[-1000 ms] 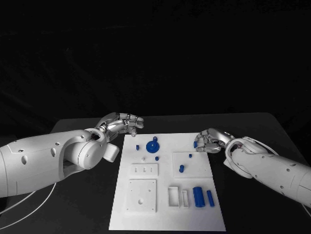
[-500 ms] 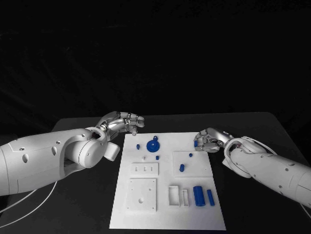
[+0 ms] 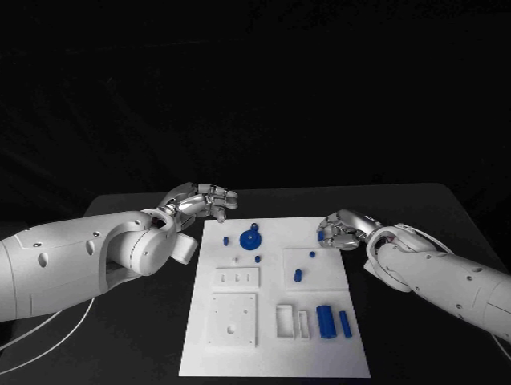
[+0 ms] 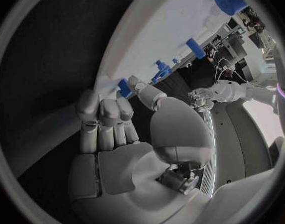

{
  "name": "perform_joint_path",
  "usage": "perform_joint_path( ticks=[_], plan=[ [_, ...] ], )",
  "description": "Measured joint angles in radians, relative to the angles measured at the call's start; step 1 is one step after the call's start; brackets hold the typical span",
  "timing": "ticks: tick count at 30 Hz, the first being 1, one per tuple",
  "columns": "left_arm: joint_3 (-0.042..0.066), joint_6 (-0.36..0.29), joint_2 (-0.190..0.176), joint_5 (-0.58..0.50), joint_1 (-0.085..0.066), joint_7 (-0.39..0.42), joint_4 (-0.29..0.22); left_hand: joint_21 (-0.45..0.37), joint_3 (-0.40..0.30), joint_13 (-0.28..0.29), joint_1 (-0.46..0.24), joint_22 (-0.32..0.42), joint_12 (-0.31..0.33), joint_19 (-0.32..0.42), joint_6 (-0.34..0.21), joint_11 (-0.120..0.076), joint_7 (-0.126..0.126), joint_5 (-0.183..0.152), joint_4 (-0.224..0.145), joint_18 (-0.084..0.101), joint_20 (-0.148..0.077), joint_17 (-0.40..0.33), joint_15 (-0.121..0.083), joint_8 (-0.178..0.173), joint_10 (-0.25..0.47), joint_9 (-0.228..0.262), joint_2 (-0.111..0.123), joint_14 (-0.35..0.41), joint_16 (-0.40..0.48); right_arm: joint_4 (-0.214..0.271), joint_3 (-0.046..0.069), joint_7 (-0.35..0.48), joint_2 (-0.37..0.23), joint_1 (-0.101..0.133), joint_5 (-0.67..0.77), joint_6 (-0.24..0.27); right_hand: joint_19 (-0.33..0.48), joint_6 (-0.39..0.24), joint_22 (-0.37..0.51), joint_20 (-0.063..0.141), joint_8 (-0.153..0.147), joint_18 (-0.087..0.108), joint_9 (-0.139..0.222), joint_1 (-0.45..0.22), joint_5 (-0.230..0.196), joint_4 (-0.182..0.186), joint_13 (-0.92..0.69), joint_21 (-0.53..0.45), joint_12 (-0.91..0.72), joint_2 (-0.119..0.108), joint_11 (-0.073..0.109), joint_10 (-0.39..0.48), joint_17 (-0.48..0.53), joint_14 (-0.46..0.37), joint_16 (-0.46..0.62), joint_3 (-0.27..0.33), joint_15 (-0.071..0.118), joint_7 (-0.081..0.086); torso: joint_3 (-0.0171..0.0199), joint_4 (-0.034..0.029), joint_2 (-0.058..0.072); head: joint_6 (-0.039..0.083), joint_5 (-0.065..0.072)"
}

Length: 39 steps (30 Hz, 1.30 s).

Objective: Assemble the parts on the task board

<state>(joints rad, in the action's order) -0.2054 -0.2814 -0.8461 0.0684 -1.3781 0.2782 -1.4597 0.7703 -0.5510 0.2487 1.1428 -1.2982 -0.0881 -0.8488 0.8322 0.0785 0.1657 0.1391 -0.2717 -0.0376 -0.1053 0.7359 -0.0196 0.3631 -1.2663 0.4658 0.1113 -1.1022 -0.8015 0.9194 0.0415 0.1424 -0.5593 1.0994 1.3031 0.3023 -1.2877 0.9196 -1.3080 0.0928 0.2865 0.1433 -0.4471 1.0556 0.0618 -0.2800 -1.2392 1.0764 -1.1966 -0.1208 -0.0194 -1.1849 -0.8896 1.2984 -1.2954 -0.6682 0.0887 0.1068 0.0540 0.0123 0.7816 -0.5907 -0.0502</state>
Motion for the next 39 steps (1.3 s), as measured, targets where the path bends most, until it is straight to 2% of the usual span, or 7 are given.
perform_joint_path(
  ticks=[8, 12, 18, 23, 27, 30, 39],
  plan=[
    [0.0, 0.0, -0.001, 0.0, 0.0, 0.0, 0.0, 0.0, 0.0, 0.0, 0.0, 0.0, 0.0, 0.0, 0.0, 0.0, 0.0, 0.0, 0.0, 0.001, 0.0, 0.0, 0.0, 0.0, 0.0, 0.0, 0.0, 0.0, 0.0, 0.0, 0.0, -0.003, 0.001, 0.0, 0.0, 0.007, 0.0, 0.002, 0.0, 0.0, 0.006, 0.0, 0.001, 0.0, -0.005, 0.002, -0.001, 0.0, 0.0, 0.0, 0.001, 0.001, -0.001, 0.0, 0.0, -0.011, 0.0, -0.002, 0.0, -0.002, 0.0, -0.002, 0.001],
    [0.0, 0.0, -0.001, 0.0, 0.0, 0.0, -0.001, 0.0, 0.0, 0.0, 0.0, 0.0, 0.0, 0.0, 0.0, 0.0, 0.0, 0.0, 0.0, 0.001, 0.0, 0.0, 0.0, 0.0, 0.0, 0.0, 0.0, 0.0, 0.0, 0.001, 0.0, -0.005, 0.001, 0.0, 0.0, 0.013, 0.0, 0.009, 0.0, 0.0, 0.007, 0.0, 0.001, 0.0, -0.007, 0.008, -0.001, 0.0, 0.0, 0.0, 0.005, 0.003, -0.002, 0.0, 0.004, -0.025, 0.007, -0.007, 0.0, -0.0016, 0.0, -0.003, 0.001],
    [0.0, 0.0, -0.001, 0.0, 0.0, 0.0, -0.001, 0.0, 0.0, 0.0, 0.0, 0.0, 0.0, 0.0, 0.0, 0.0, 0.0, 0.0, 0.0, 0.002, 0.0, 0.0, 0.0, 0.0, 0.0, 0.0, 0.0, 0.0, 0.0, 0.003, 0.0, -0.007, 0.002, 0.0, 0.0, 0.022, -0.002, 0.029, 0.0, -0.002, 0.021, 0.001, -0.004, -0.003, -0.007, 0.016, -0.001, 0.0, 0.0, 0.007, 0.013, -0.002, -0.005, 0.002, 0.004, -0.06, 0.013, -0.024, 0.0, -0.0013, 0.0, -0.004, 0.0],
    [0.0, 0.0, -0.001, 0.0, 0.0, 0.0, -0.001, 0.0, 0.0, 0.001, 0.0, 0.0, 0.0, 0.0, 0.0, -0.001, 0.0, 0.0, 0.0, -0.008, 0.0, 0.0, 0.0, 0.0, 0.0, 0.001, 0.0, 0.0, 0.0, 0.004, 0.0, -0.009, 0.002, 0.0, 0.002, 0.032, -0.002, 0.051, 0.0, -0.001, 0.035, 0.004, -0.006, -0.001, -0.008, 0.018, -0.001, 0.004, 0.0, 0.009, 0.02, -0.001, -0.007, 0.0, 0.004, -0.082, 0.022, -0.028, 0.0, -0.0014, -0.001, -0.004, 0.001],
    [0.0, 0.0, -0.001, 0.0, 0.0, 0.0, -0.001, 0.0, 0.0, 0.001, 0.0, 0.001, 0.0, 0.0, 0.0, -0.001, 0.0, 0.0, 0.0, -0.008, 0.0, 0.0, 0.0, 0.0, 0.0, 0.001, 0.0, 0.0, 0.0, 0.006, 0.0, -0.011, 0.002, 0.0, 0.005, 0.041, -0.004, 0.06, 0.0, 0.0, 0.045, 0.004, -0.006, -0.005, -0.008, 0.012, -0.003, 0.004, 0.0, 0.014, 0.025, -0.004, -0.008, 0.0, 0.004, -0.09, 0.022, -0.037, 0.0, -0.0014, -0.001, -0.005, 0.001],
    [0.0, 0.0, -0.001, 0.0, 0.0, 0.0, -0.001, 0.0, 0.0, 0.001, 0.0, 0.001, 0.0, 0.0, 0.0, -0.001, 0.0, 0.0, 0.0, -0.008, 0.0, 0.0, 0.0, 0.0, 0.0, 0.001, 0.0, 0.0, 0.0, 0.009, 0.0, -0.012, 0.002, 0.0, 0.007, 0.049, -0.004, 0.061, 0.0, 0.0, 0.047, 0.006, -0.006, -0.005, -0.008, 0.012, -0.004, 0.004, -0.004, 0.016, 0.029, -0.007, -0.009, 0.0, 0.004, -0.09, 0.028, -0.038, -0.0001, -0.0014, -0.001, -0.005, 0.001],
    [0.0, 0.001, 0.0, 0.0, 0.0, -0.001, 0.002, 0.0, 0.0, 0.003, -0.008, 0.002, 0.0, 0.0, 0.005, -0.001, 0.0, 0.0, 0.0, -0.008, 0.0, -0.001, 0.0, 0.0, 0.0, 0.005, -0.001, 0.0, 0.0, 0.031, 0.0, -0.023, -0.003, 0.0, 0.024, 0.079, -0.004, 0.062, 0.0, 0.0, 0.048, 0.008, -0.006, -0.003, -0.008, 0.005, -0.004, 0.008, -0.004, 0.02, 0.029, -0.007, -0.01, 0.0, 0.008, -0.097, 0.029, -0.038, 0.0012, -0.0013, -0.001, -0.006, 0.001]
  ],
)
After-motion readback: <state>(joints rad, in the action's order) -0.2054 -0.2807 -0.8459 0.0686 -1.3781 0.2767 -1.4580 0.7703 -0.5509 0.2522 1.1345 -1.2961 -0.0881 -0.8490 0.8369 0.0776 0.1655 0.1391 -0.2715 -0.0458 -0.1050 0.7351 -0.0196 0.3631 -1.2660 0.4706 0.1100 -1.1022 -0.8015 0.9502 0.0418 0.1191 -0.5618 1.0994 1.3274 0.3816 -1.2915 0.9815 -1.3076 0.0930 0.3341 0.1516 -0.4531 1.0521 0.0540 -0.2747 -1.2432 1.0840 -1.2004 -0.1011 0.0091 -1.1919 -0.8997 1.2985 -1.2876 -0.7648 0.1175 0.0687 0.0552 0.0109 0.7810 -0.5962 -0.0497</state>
